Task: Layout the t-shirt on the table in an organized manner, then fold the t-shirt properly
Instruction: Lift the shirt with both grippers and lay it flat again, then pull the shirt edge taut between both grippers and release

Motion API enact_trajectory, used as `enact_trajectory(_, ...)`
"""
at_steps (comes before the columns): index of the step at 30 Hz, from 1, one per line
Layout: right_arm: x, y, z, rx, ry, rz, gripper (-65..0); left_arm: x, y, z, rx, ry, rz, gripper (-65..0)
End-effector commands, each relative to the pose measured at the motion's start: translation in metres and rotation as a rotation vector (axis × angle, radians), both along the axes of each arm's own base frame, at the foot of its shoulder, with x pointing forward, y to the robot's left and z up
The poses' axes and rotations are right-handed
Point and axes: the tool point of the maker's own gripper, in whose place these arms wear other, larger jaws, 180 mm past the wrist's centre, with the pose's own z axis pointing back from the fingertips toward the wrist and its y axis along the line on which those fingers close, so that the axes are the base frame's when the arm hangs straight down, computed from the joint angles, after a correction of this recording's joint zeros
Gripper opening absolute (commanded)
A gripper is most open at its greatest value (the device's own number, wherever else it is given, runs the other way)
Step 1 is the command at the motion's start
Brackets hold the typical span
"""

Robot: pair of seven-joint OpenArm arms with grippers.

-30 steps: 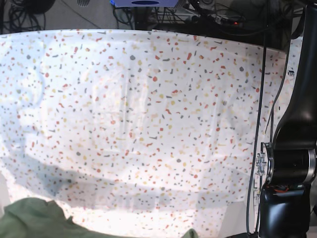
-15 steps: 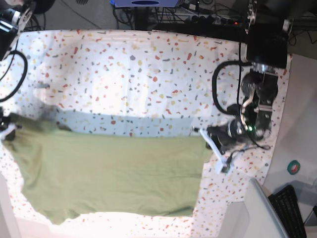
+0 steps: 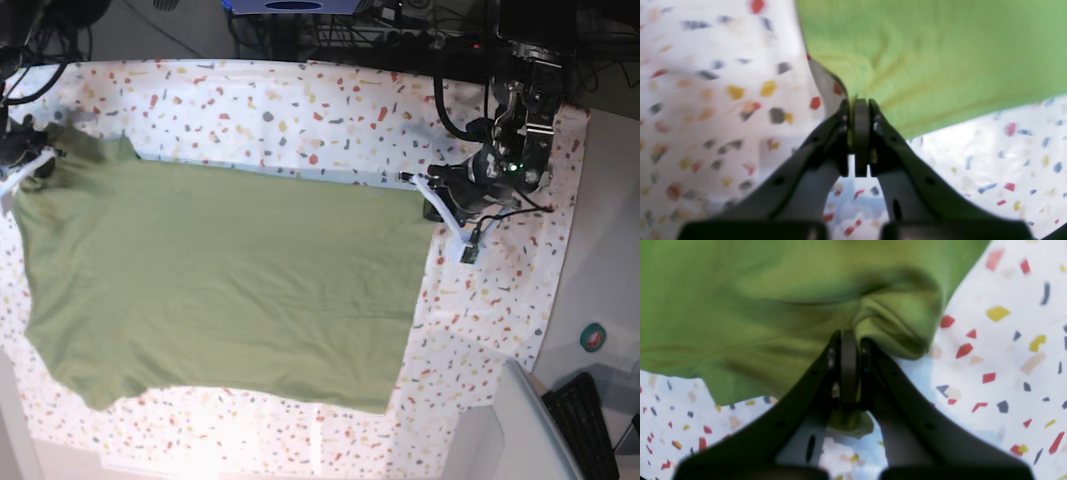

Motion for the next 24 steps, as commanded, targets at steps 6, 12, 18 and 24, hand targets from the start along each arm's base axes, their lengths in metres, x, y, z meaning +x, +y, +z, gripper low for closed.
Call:
enact_trajectory(6,-0.017,0.0,-0.001,0.004,0.115,0.015,-65.0,-0.024,0.017,0.009,0.021,-0.016,0.038,-65.0)
enact_trajectory(12,-0.015,0.025,0.03,-0.038,0.117,0.092,-65.0,-0.041,0.01,0.012,0.016,-0.012,0.023,-65.0)
enact_trajectory(18,0.006,0.032,0.051,-0.055,0.082,0.112,-65.0,-0.026,0.009,0.028,0.015,-0.065,0.021,-65.0)
enact_trajectory(24,0.04,0.013,0.061,-0.102,0.064,0.06,-65.0,0.016,0.02,0.055,0.007,-0.17,0.074,-65.0)
